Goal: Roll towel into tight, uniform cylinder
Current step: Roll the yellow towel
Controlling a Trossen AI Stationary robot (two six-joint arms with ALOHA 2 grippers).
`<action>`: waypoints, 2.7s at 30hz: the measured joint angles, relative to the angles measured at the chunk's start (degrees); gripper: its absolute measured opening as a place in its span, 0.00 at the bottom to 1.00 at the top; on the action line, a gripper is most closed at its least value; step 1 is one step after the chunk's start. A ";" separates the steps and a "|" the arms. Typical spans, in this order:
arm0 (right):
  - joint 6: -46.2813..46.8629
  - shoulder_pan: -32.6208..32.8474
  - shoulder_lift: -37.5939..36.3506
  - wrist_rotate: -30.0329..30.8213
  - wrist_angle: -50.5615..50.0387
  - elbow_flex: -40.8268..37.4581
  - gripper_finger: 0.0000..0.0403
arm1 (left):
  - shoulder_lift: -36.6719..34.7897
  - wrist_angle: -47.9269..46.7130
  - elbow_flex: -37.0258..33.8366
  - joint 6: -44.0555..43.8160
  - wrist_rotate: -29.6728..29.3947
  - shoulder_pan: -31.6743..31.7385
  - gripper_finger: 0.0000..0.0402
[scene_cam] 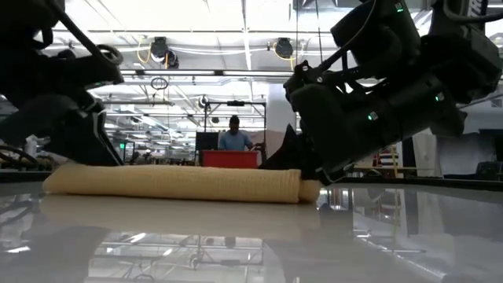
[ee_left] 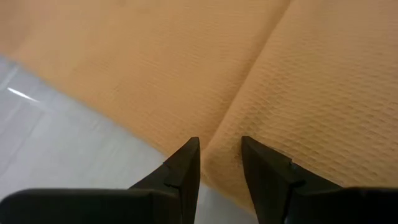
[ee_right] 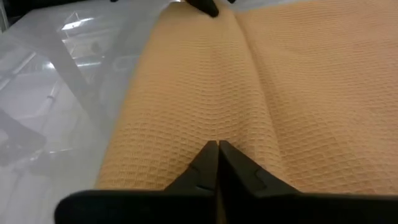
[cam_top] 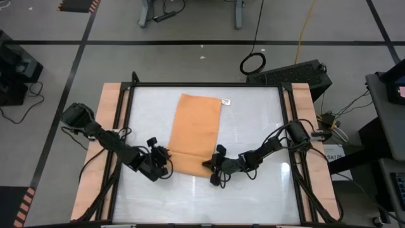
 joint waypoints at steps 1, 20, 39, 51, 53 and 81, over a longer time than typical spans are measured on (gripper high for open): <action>-0.28 0.00 -0.14 -0.05 0.11 0.00 0.02 | 0.01 0.03 -0.09 -0.38 0.42 0.12 0.30; -17.26 13.13 -13.50 6.31 -12.74 -0.02 0.50 | -7.24 -2.85 5.65 5.50 5.08 -11.14 0.30; -18.64 12.64 -8.17 12.24 -12.72 -0.04 0.56 | 4.64 -2.68 5.59 18.20 -5.10 -19.16 0.59; -18.79 11.91 -7.93 8.78 -11.64 -0.04 0.48 | 10.71 -1.80 5.63 19.03 -6.41 -17.16 0.46; -18.64 11.58 -7.85 7.83 -11.59 -0.04 0.47 | 10.73 -1.97 5.63 18.98 -6.33 -16.25 0.43; -16.68 8.85 -2.71 9.04 -12.90 2.70 0.06 | 10.54 -2.23 6.37 14.66 -1.55 -10.66 0.06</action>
